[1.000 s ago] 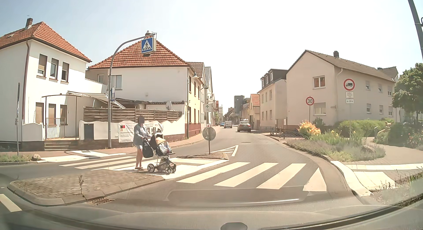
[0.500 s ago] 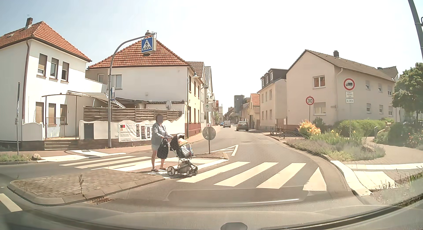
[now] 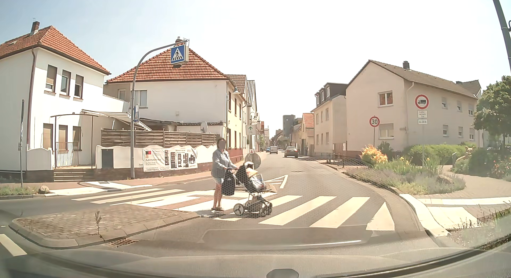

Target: Follow the waypoints while adhering to traffic rules and regulations

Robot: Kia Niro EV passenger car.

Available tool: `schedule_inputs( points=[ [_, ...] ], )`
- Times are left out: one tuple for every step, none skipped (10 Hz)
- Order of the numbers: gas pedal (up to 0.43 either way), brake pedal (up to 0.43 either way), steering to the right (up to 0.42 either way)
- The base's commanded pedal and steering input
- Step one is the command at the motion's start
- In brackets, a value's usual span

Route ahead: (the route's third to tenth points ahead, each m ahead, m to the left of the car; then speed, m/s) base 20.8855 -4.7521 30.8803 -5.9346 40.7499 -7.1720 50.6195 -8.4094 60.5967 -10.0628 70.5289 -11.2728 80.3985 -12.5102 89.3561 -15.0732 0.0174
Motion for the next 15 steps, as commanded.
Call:
schedule_inputs(
  points=[
    [0.000,0.415,0.076],
    [0.000,0.415,0.069],
    [0.000,0.415,0.056],
    [0.000,0.415,0.038],
    [0.000,0.415,0.025],
    [0.000,0.415,0.009],
    [0.000,0.415,-0.003],
    [0.000,0.415,-0.008],
    [0.000,0.415,-0.009],
    [0.000,0.409,-0.009],
    [0.000,0.402,-0.009],
    [0.000,0.396,-0.009],
    [0.000,0.390,-0.009],
    [0.000,0.390,-0.009],
    [0.000,0.390,-0.007]
  ],
)
